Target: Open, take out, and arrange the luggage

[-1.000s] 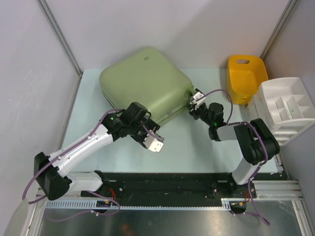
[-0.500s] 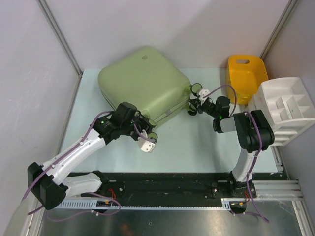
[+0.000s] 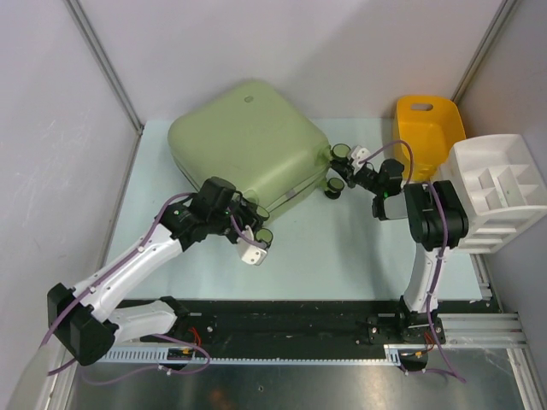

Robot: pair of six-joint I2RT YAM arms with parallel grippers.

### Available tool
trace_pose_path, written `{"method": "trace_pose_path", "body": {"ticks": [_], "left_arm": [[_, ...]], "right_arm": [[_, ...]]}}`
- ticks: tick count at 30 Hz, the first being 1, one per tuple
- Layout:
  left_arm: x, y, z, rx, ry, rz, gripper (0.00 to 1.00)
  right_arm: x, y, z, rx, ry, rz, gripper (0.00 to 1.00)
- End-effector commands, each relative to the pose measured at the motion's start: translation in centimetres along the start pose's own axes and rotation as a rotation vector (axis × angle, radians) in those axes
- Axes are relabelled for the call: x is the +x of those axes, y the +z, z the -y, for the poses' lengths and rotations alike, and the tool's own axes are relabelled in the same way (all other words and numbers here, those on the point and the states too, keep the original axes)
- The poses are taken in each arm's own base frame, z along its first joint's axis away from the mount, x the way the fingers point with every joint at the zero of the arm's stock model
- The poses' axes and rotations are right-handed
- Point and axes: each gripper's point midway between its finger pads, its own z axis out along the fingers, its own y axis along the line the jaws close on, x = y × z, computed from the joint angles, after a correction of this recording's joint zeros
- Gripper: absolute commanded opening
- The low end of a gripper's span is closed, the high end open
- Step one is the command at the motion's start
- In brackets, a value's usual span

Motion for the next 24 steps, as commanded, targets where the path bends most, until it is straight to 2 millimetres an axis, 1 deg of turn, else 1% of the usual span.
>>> {"method": "trace_pose_path", "body": {"ticks": [1, 2, 3, 4, 5, 6, 8, 9, 12, 15, 16, 19, 20, 22, 23, 24], "left_arm": [[1.4, -1.5, 11.8, 0.412, -0.099, -0.075, 0.00], [1.4, -1.6, 11.9, 0.411, -0.099, -0.076, 0.00], [1.4, -1.5, 12.1, 0.416, -0.098, -0.073, 0.00], [1.4, -1.5, 12.2, 0.418, -0.098, -0.070, 0.00], [1.3, -1.5, 12.1, 0.416, -0.094, -0.066, 0.00], [1.3, -1.5, 12.2, 0.417, -0.093, -0.064, 0.00], [1.1, -1.5, 12.4, 0.419, -0.075, -0.053, 0.00], [1.0, -1.6, 12.3, 0.414, -0.066, -0.046, 0.00], [0.9, -1.5, 12.7, 0.426, -0.037, -0.037, 0.00], [0.8, -1.5, 12.7, 0.433, -0.030, -0.029, 0.00], [0.7, -1.4, 12.8, 0.435, -0.032, -0.020, 0.00], [0.4, -1.3, 12.6, 0.431, -0.029, -0.005, 0.00], [0.4, -1.3, 12.7, 0.433, -0.031, 0.000, 0.00], [0.2, -1.2, 12.9, 0.439, -0.027, 0.009, 0.00], [0.2, -1.2, 12.9, 0.442, -0.021, 0.011, 0.00], [0.2, -1.1, 13.0, 0.444, -0.019, 0.014, 0.00]], "right_arm": [[-5.1, -0.8, 11.0, 0.314, -0.211, 0.141, 0.00], [-5.8, -0.3, 11.6, 0.316, -0.222, 0.160, 0.00], [-4.9, -0.2, 11.9, 0.314, -0.218, 0.153, 0.00], [-4.9, 0.0, 12.2, 0.315, -0.219, 0.159, 0.00], [-5.6, 0.3, 13.0, 0.321, -0.223, 0.182, 0.00], [-4.8, 0.6, 13.1, 0.317, -0.206, 0.180, 0.00], [-5.1, 1.2, 13.2, 0.297, -0.201, 0.209, 0.00], [-5.5, 2.1, 13.0, 0.279, -0.206, 0.233, 0.00], [-6.1, 3.7, 12.8, 0.256, -0.190, 0.264, 0.00], [-6.3, 5.1, 13.4, 0.247, -0.172, 0.305, 0.00], [-6.4, 5.7, 13.9, 0.245, -0.170, 0.327, 0.00], [-7.0, 6.7, 14.2, 0.219, -0.144, 0.376, 0.00], [-7.3, 7.2, 14.6, 0.214, -0.149, 0.396, 0.00], [-7.5, 8.2, 14.7, 0.202, -0.138, 0.408, 0.00], [-7.4, 9.3, 14.4, 0.187, -0.133, 0.416, 0.00], [-7.5, 9.9, 14.3, 0.182, -0.126, 0.423, 0.00]]}}
